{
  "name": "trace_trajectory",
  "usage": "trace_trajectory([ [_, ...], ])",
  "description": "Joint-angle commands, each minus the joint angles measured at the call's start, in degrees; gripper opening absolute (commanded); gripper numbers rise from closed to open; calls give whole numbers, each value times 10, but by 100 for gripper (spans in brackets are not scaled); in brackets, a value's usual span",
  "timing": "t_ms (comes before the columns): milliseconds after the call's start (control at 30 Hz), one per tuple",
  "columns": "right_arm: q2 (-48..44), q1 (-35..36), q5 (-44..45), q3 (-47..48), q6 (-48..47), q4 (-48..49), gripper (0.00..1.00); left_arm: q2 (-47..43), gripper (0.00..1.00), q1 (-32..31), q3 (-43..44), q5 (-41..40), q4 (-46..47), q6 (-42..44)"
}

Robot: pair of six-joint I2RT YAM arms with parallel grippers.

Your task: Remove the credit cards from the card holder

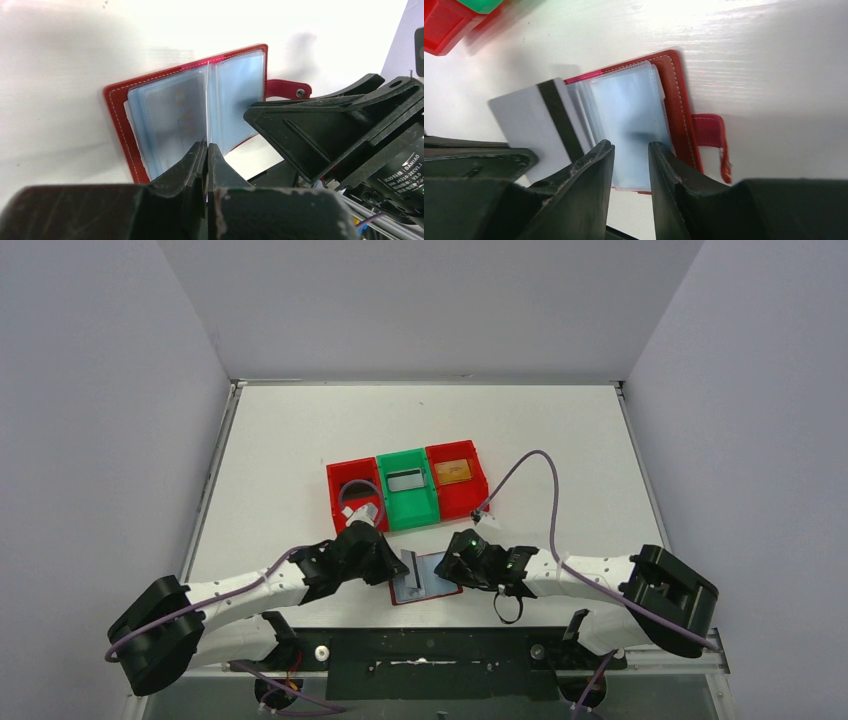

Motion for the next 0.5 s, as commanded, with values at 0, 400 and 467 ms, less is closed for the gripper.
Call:
trace_trajectory([
  [0,-44,0,43,26,-34,-41,33,-54,0,4,40,-50,-53,28],
  [400,28,21,-28,81,-97,47,21,-167,0,5,19,-119,-101,6],
  [467,54,23,-35,91,-101,47,19,-182,0,5,14,-126,-111,1],
])
